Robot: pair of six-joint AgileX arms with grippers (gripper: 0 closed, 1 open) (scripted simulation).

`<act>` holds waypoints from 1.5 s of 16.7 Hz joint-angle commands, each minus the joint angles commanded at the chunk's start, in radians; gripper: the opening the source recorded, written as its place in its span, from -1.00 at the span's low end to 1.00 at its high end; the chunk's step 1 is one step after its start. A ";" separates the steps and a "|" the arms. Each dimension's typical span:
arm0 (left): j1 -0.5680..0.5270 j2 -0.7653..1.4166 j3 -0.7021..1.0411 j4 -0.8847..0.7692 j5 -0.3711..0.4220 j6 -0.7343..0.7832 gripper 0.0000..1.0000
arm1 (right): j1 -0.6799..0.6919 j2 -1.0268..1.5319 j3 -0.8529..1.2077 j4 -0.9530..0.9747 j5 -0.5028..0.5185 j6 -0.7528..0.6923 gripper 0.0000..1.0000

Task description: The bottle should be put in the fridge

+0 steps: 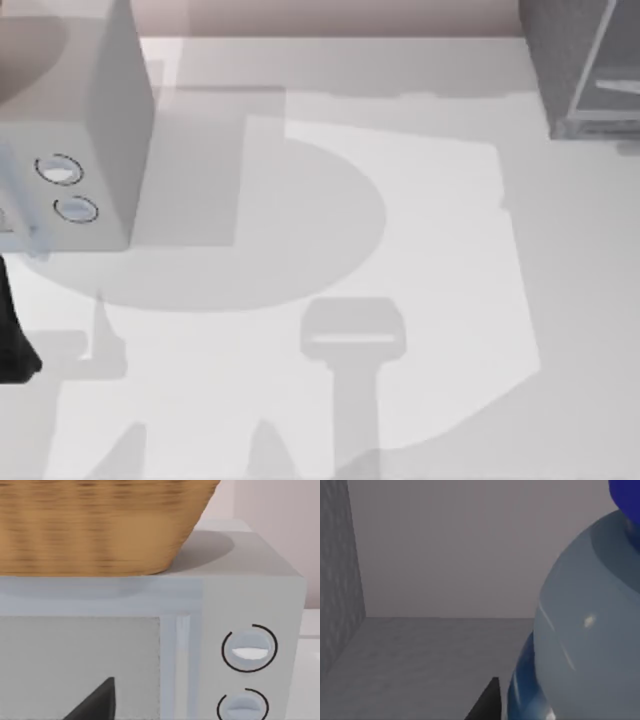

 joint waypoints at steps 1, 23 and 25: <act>0.000 0.000 0.000 0.000 0.000 0.000 1.00 | 0.003 0.015 0.023 -0.012 0.003 -0.001 -0.98; 0.000 0.000 0.000 0.000 0.000 0.000 1.00 | 0.047 0.257 0.493 -0.239 0.050 0.001 -0.08; 0.000 0.000 0.000 0.000 0.000 0.000 1.00 | 0.047 0.257 0.493 -0.239 0.050 0.001 0.21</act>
